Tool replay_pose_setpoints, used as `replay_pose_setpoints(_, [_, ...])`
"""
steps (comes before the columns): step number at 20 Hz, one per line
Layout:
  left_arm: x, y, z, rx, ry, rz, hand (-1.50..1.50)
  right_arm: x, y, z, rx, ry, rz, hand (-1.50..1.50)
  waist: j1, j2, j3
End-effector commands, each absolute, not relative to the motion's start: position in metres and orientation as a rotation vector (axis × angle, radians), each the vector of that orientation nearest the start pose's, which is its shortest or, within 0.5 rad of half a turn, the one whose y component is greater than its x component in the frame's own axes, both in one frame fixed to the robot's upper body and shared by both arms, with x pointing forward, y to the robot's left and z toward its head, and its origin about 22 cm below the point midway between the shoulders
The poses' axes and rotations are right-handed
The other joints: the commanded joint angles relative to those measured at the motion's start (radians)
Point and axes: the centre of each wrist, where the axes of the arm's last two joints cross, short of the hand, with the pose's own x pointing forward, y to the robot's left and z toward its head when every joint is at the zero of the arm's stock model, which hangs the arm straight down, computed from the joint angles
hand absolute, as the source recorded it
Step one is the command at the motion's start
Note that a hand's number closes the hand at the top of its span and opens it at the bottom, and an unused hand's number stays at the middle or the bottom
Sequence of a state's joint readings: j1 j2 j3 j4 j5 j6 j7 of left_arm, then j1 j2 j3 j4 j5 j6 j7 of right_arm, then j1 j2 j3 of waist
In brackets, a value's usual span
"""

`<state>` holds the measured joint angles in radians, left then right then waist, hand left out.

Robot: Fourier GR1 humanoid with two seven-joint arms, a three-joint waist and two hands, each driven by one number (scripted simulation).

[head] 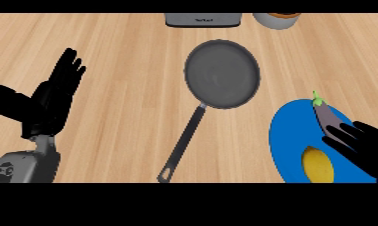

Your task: Pick the lemon from the plate and place it in the pan

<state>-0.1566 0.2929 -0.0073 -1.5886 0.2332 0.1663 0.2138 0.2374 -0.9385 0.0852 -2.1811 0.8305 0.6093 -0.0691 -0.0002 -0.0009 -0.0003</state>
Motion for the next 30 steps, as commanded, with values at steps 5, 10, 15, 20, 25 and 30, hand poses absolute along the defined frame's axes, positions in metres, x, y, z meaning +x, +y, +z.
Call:
replay_pose_setpoints(5, [0.287, 0.254, 0.054, 0.105, -1.518, 0.030, 0.00, 0.155, -0.274, 0.154, -0.877, -1.008, 1.891, -1.50, -0.006, 0.001, 0.000])
replay_pose_setpoints(10, [0.265, 0.276, 0.060, 0.104, -1.518, 0.062, 0.00, 0.129, -0.259, 0.144, -0.843, -1.036, 1.895, -1.50, -0.007, -0.002, 0.000])
replay_pose_setpoints(15, [0.270, 0.289, 0.058, 0.132, -1.515, 0.032, 0.00, 0.154, -0.259, 0.120, -0.899, -0.922, 1.899, -1.50, 0.000, 0.000, 0.000])
replay_pose_setpoints(20, [0.268, 0.288, 0.052, 0.116, -1.508, 0.048, 0.00, 0.165, -0.251, 0.102, -0.925, -0.890, 1.892, -1.50, -0.001, 0.000, 0.000])
replay_pose_setpoints(25, [0.284, 0.272, 0.047, 0.139, -1.531, 0.051, 0.00, 0.184, -0.265, 0.098, -0.888, -0.917, 1.868, -1.50, -0.004, 0.001, 0.000])
replay_pose_setpoints(30, [0.272, 0.281, 0.078, 0.105, -1.530, 0.040, 0.00, 0.200, -0.271, 0.074, -0.897, -0.854, 1.902, -1.50, 0.003, 0.000, 0.001])
